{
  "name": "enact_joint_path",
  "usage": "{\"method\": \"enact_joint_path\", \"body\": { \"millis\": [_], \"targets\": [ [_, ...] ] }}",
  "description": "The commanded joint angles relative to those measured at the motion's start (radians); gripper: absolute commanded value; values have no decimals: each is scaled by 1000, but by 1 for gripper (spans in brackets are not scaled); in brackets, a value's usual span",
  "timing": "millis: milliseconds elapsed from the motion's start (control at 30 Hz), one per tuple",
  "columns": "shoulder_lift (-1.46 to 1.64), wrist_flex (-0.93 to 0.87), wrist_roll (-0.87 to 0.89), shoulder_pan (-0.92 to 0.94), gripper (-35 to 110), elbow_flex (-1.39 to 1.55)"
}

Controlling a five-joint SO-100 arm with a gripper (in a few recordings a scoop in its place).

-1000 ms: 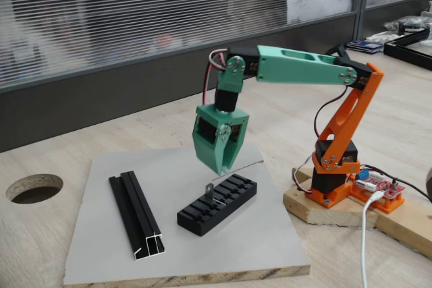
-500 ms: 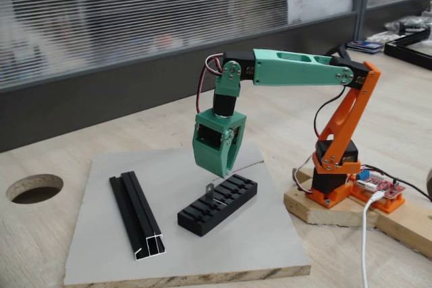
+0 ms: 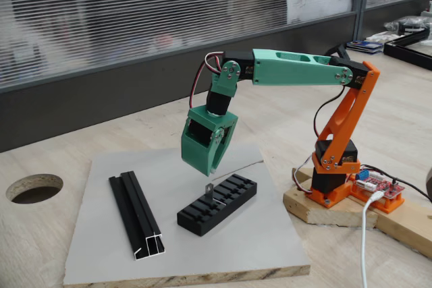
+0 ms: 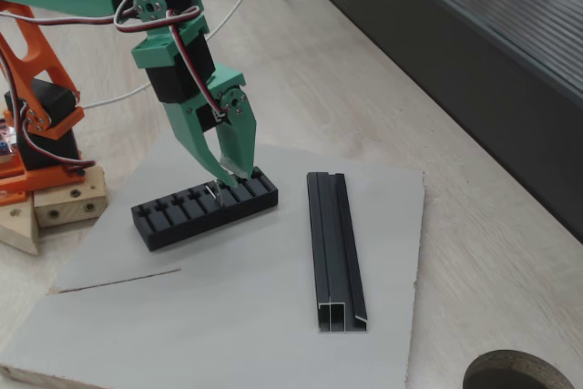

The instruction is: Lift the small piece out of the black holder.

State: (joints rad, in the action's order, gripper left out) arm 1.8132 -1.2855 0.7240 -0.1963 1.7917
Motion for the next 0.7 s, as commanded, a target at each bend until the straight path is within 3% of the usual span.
{"method": "enact_joint_path", "body": {
  "millis": [0,300,667],
  "targets": [
    [23,-3,5,-17,19,-5],
    [12,-6,6,-9,51,-5],
    [8,-6,6,32,54,84]
  ]
}}
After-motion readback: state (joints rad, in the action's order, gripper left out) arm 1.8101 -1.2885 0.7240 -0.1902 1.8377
